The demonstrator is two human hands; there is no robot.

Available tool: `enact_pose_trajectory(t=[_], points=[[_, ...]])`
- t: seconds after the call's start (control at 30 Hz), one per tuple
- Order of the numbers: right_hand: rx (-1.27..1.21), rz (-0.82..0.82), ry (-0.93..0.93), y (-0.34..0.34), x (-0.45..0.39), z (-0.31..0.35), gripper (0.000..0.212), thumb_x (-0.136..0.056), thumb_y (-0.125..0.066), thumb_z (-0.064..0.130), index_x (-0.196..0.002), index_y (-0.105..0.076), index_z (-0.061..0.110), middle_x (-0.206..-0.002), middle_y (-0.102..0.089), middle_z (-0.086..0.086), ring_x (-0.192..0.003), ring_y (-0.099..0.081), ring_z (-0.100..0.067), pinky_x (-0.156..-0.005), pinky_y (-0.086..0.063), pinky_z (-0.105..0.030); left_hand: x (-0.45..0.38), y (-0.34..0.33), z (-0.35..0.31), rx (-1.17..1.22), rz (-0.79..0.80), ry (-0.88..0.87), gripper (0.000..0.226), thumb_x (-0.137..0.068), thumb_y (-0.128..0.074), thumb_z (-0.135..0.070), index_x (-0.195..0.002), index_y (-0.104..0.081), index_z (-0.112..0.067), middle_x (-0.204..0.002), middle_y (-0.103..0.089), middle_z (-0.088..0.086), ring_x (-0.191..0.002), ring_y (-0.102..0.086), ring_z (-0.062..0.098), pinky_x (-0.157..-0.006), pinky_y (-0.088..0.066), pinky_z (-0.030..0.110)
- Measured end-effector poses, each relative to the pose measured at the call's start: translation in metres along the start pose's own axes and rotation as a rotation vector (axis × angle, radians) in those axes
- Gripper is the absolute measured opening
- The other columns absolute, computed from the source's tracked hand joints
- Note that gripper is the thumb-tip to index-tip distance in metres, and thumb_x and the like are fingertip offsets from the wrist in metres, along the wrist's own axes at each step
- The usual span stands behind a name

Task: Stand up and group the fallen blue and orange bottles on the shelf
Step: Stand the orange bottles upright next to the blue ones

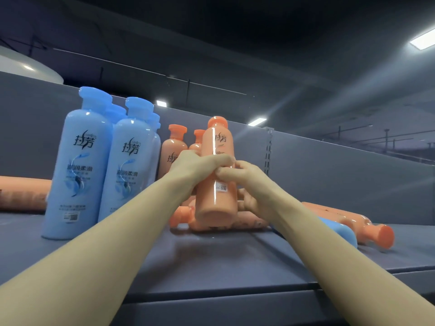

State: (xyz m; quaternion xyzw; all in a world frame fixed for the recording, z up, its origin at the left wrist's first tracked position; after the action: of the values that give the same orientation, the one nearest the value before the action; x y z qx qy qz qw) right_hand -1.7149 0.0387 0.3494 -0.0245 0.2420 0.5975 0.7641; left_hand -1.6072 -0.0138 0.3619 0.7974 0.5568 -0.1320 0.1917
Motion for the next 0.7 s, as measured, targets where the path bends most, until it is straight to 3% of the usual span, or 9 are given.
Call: enact_pose_trajectory(t=[0.07,0.17,0.3,0.47,0.7], points=[[0.006,-0.011,0.011,-0.002,-0.003,0.004,0.027,-0.084,-0.064,0.017,-0.11,-0.059,0.01,-0.086,-0.068,-0.002,-0.072,-0.068,-0.018,-0.068,-0.057,-0.036,-0.005,0.004,0.0,0.01,-0.049,-0.036,0.039,-0.065,-0.074,-0.04,-0.097,-0.063,-0.021,-0.087,-0.068,0.001,-0.073,-0.067,0.019,-0.066,-0.054,0.029],[-0.01,-0.067,0.046,-0.009,-0.012,0.008,0.026,-0.082,-0.066,0.015,-0.106,-0.062,0.007,-0.083,-0.069,-0.004,-0.071,-0.067,-0.02,-0.067,-0.057,-0.036,-0.01,0.011,0.001,0.019,-0.111,-0.088,0.034,-0.062,-0.075,-0.044,-0.089,-0.066,-0.025,-0.088,-0.07,-0.001,-0.078,-0.069,0.02,-0.078,-0.057,0.038],[-0.044,-0.134,0.063,-0.017,-0.026,0.011,0.023,-0.079,-0.066,0.011,-0.102,-0.064,0.007,-0.08,-0.069,-0.004,-0.068,-0.067,-0.02,-0.062,-0.056,-0.033,-0.013,0.018,-0.001,0.044,-0.153,-0.087,0.019,-0.073,-0.072,-0.042,-0.07,-0.064,-0.026,-0.088,-0.071,0.002,-0.077,-0.069,0.022,-0.077,-0.057,0.037],[-0.095,-0.174,0.087,-0.027,-0.044,0.017,0.027,-0.079,-0.063,0.003,-0.106,-0.063,0.003,-0.076,-0.066,-0.006,-0.064,-0.063,-0.021,-0.06,-0.053,-0.03,-0.018,0.019,-0.004,0.047,-0.198,-0.104,0.015,-0.087,-0.057,-0.036,-0.087,-0.066,-0.024,-0.103,-0.069,0.007,-0.093,-0.067,0.028,-0.089,-0.053,0.043],[-0.083,-0.145,0.126,-0.04,-0.064,0.013,0.029,-0.082,-0.056,-0.004,-0.108,-0.065,0.003,-0.077,-0.064,-0.004,-0.058,-0.059,-0.014,-0.044,-0.047,-0.015,-0.033,0.022,0.006,-0.062,-0.312,-0.129,0.033,-0.093,-0.045,-0.024,-0.118,-0.063,-0.014,-0.107,-0.068,0.009,-0.097,-0.064,0.029,-0.085,-0.054,0.038]])
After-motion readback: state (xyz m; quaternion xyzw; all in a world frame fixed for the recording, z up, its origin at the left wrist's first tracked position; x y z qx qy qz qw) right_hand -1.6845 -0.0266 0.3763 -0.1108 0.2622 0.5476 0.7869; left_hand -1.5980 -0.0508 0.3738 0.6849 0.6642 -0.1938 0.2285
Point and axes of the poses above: each hand's wrist, its own x-axis away from the middle knuckle, its own y-axis out of the back of the hand, z = x × y, the point moved 1 cm from there along -x, towards the middle knuckle
